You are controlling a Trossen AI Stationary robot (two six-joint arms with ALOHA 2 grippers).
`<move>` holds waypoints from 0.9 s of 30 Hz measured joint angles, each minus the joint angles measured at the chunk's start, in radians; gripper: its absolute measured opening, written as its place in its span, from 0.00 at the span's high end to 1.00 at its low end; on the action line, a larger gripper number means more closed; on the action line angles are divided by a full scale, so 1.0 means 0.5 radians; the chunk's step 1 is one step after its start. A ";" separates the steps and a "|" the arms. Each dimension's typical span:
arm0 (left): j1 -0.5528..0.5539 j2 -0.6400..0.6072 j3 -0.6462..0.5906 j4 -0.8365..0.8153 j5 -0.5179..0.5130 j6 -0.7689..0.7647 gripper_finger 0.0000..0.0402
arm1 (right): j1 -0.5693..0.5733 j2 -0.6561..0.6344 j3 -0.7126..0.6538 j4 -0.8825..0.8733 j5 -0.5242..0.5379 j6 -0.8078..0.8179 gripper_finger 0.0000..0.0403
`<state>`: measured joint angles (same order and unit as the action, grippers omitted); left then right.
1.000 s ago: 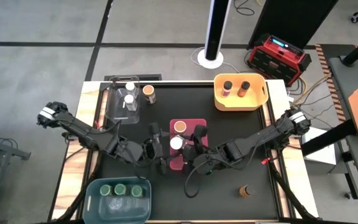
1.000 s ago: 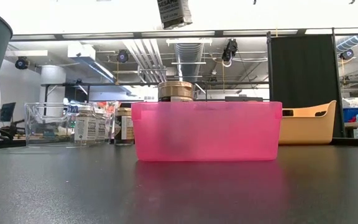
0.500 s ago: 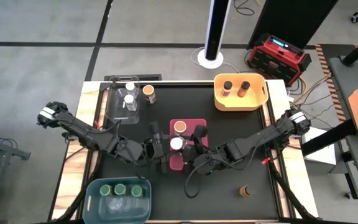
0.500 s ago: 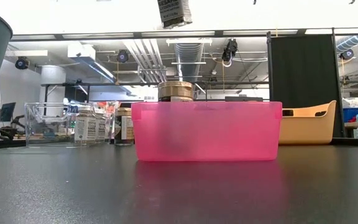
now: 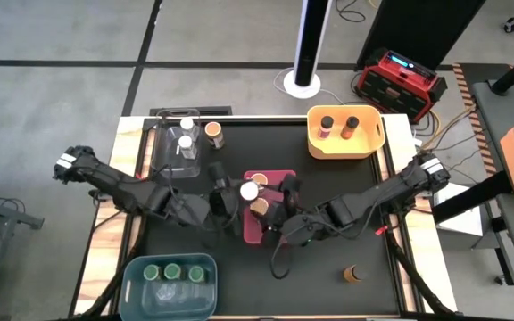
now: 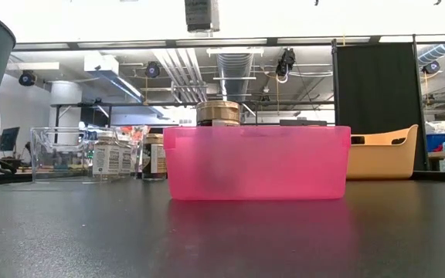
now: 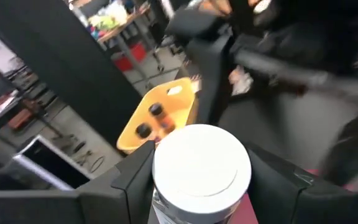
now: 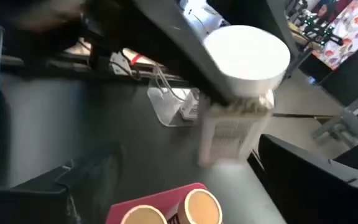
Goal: Sort spices by type
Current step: Put the white seasoning bottle into the transparent bin
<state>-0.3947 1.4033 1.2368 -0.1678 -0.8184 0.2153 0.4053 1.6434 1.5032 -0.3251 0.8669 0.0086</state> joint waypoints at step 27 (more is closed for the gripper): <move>0.984 -1.239 -0.403 -1.416 0.298 -0.779 0.53 | -0.101 -0.171 -0.127 -0.299 -0.022 0.222 0.25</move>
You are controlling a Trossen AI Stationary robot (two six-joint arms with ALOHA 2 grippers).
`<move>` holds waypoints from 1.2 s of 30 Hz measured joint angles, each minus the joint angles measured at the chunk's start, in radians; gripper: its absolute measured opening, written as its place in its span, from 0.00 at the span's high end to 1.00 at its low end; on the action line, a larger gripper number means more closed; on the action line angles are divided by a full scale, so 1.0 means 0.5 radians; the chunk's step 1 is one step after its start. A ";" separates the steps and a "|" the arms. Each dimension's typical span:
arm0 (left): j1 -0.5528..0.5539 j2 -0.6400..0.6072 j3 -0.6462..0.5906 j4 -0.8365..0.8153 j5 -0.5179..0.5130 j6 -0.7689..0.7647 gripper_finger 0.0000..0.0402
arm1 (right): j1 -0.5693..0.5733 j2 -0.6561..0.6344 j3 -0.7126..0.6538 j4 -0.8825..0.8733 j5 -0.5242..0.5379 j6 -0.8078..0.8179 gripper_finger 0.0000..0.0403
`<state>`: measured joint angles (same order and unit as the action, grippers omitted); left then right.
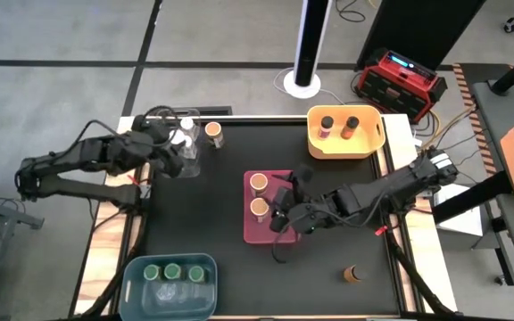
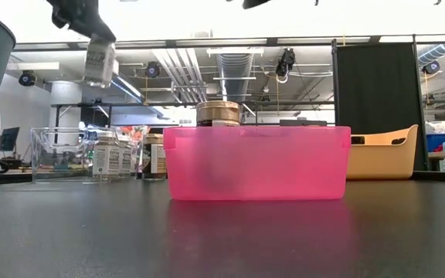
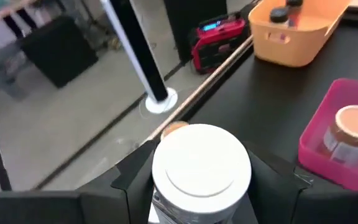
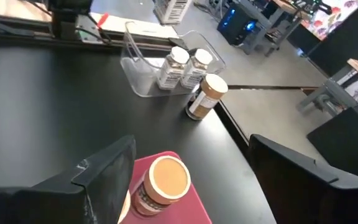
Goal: Sort spices by type
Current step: Put the white seasoning bottle into the transparent bin
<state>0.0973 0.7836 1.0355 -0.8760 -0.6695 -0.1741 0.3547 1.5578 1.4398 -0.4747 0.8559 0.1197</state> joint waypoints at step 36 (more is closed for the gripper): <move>0.600 -0.448 -0.632 0.093 -0.234 -0.292 0.53 | -0.457 -0.192 -0.311 0.461 -0.883 -0.212 0.26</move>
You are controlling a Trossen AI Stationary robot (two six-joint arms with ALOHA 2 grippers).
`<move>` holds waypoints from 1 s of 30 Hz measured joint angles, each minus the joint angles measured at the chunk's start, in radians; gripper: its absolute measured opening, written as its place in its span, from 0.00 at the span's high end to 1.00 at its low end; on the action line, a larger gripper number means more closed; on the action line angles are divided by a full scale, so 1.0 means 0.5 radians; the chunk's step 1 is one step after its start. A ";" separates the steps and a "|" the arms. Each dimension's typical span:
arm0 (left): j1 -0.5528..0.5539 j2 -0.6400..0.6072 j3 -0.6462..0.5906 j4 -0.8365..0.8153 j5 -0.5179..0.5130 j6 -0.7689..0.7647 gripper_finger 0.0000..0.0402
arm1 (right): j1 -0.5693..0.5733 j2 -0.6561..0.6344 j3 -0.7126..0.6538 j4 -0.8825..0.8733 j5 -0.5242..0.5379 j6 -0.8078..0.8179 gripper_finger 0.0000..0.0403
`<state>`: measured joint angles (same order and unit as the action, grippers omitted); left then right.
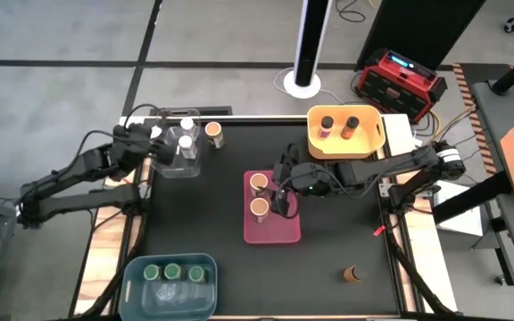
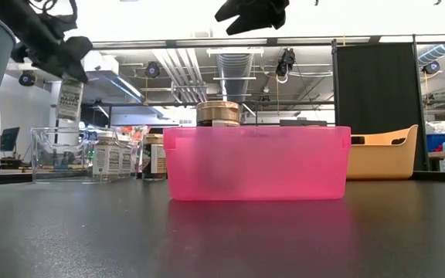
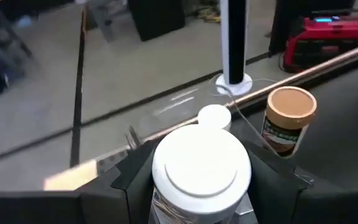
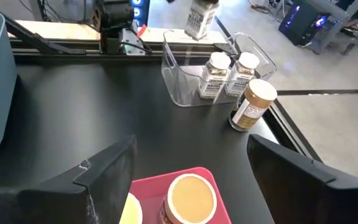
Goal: Sort spices by type
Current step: Put the white seasoning bottle into the transparent bin
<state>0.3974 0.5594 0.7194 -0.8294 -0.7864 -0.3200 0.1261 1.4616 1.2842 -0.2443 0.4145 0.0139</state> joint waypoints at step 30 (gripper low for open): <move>0.001 0.142 -0.429 0.328 -0.346 -0.866 0.53 | 0.001 0.000 -0.054 -0.002 0.002 0.023 0.27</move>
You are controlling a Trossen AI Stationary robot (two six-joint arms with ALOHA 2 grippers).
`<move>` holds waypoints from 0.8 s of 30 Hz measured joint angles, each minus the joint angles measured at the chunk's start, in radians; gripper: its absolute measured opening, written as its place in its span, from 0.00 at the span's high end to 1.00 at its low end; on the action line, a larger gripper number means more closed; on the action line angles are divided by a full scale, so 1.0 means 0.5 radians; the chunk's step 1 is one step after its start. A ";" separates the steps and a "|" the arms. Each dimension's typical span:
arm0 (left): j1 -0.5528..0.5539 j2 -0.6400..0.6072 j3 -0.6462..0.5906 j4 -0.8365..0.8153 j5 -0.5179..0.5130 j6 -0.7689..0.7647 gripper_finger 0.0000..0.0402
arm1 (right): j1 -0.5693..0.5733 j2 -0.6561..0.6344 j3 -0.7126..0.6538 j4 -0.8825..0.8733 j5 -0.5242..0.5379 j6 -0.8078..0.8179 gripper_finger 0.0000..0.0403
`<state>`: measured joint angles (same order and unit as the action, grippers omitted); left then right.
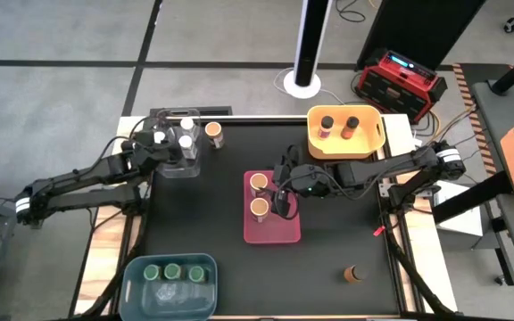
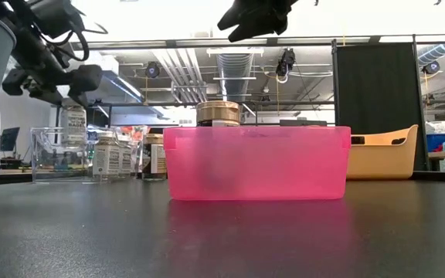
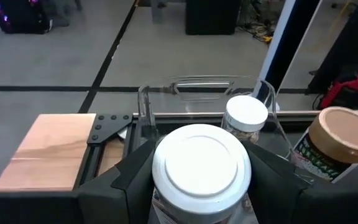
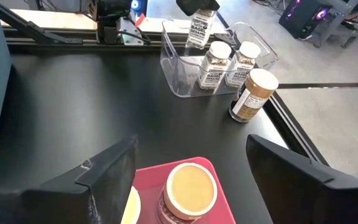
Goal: Sort spices by type
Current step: Put the white seasoning bottle into the transparent bin
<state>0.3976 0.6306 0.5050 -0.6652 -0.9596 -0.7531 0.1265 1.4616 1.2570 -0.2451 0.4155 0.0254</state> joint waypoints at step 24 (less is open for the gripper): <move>0.000 0.149 -0.020 0.045 0.218 0.253 0.52 | 0.000 0.000 -0.040 -0.009 0.001 -0.006 0.27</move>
<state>0.3977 0.7052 0.4950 -0.6428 -0.8504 -0.6267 0.1265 1.4616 1.2368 -0.2495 0.4159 0.0223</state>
